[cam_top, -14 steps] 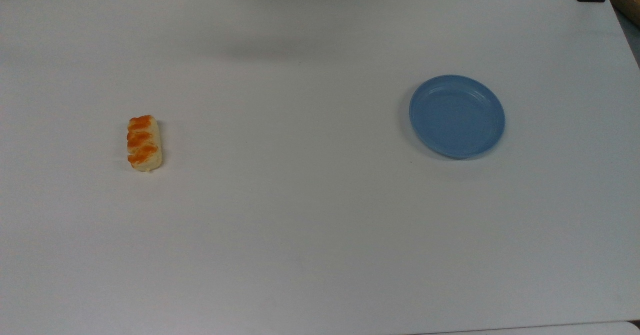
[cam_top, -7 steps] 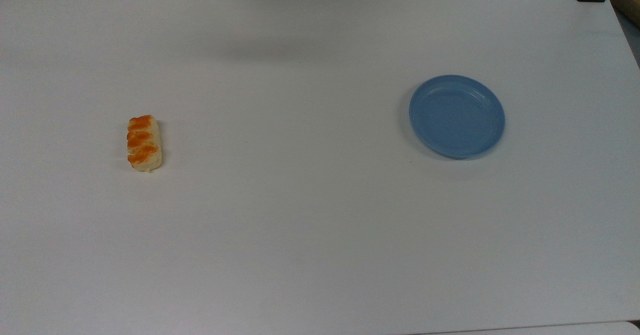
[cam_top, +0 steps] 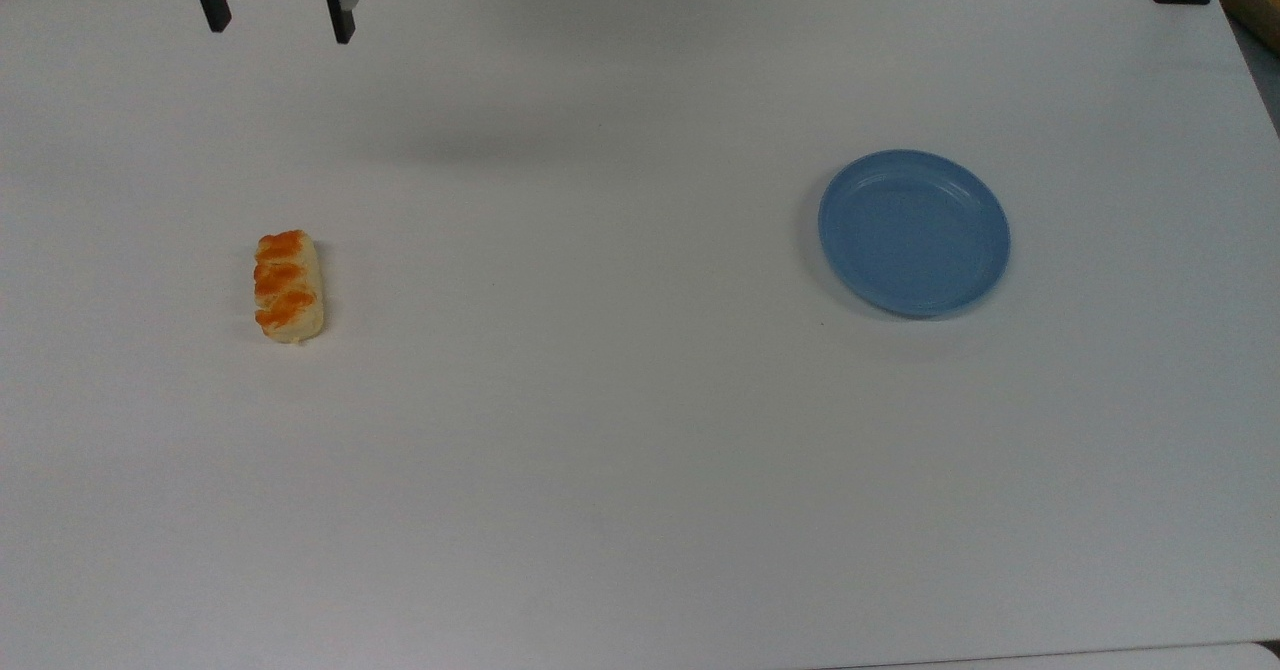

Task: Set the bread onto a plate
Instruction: 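Move the gripper down over the orange-topped bread roll, then close the gripper around the bread roll, then lift the bread roll and carry it toward the blue plate, then lower the bread roll onto the blue plate and open the gripper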

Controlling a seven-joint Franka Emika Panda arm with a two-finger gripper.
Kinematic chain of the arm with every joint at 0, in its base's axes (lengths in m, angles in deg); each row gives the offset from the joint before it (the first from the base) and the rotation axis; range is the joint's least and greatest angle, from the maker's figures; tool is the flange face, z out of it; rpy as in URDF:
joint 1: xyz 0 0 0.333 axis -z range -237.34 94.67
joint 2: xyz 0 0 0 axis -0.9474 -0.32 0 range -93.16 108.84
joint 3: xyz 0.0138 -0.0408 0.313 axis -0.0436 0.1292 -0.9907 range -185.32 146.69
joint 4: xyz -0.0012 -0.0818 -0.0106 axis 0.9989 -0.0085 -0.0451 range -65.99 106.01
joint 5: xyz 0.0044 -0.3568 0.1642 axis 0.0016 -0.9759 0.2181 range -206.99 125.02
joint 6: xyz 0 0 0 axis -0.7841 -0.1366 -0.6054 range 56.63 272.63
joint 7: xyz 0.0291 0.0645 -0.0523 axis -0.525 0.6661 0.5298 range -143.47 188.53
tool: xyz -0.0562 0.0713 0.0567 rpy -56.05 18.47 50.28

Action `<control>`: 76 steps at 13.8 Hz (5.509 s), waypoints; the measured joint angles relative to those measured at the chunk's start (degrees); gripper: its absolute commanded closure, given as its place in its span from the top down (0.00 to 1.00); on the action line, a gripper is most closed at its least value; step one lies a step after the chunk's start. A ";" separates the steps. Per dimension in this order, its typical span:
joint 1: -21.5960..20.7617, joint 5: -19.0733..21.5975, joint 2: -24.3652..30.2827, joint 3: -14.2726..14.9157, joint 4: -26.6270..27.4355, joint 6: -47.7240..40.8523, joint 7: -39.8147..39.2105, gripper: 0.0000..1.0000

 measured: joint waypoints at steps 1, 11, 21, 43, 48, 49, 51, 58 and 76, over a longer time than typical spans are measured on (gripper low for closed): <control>0.55 -0.62 -1.66 0.03 0.15 1.42 -2.46 1.00; 5.17 4.37 -16.60 0.09 -0.34 5.79 -15.24 1.00; 7.25 5.36 -28.08 0.07 -0.26 16.47 -14.56 1.00; -6.66 3.36 -7.34 -17.31 0.60 -2.54 22.81 0.38; -13.34 -1.87 -13.10 -24.92 0.48 -1.81 43.08 0.34; -14.15 -2.18 -14.07 -25.45 0.39 -1.45 45.41 0.34; -15.31 -2.74 -15.85 -26.54 0.26 0.43 49.52 0.34; -20.12 -9.12 -22.31 -29.50 -0.55 5.07 61.20 0.34; -23.97 -15.74 -32.30 -29.58 -8.26 5.85 64.31 1.00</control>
